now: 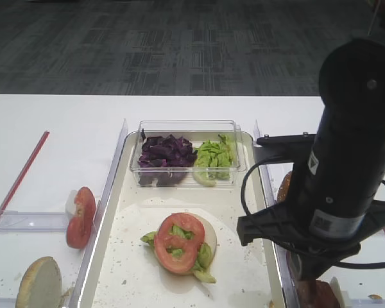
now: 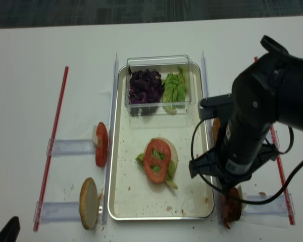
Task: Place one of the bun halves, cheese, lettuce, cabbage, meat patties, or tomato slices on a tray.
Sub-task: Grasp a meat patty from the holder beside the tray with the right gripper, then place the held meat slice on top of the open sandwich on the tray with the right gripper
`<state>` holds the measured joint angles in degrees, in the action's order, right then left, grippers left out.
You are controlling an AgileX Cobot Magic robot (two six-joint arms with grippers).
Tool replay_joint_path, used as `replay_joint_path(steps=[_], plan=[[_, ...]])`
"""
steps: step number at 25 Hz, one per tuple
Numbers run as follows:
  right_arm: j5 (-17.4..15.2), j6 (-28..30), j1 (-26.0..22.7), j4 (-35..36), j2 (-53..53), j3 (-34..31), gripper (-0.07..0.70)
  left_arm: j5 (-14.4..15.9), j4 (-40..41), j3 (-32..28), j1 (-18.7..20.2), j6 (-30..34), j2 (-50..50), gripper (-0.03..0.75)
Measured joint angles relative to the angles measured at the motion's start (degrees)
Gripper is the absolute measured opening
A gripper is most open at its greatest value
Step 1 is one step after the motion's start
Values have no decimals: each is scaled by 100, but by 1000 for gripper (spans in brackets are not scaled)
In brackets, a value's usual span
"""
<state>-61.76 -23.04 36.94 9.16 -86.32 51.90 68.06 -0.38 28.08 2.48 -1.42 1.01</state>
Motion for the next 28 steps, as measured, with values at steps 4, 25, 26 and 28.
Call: replay_joint_path(steps=[4,25,26,28], plan=[[-131,9,0,12,121,174,134,0,0,0,0,0,0,493],[-178,783,0,495,173,235,134,0,0,0,0,0,0,493],[-156,900,0,583,173,235,134,0,0,0,0,0,0,493],[-95,1156,0,825,173,235,134,0,0,0,0,0,0,493]])
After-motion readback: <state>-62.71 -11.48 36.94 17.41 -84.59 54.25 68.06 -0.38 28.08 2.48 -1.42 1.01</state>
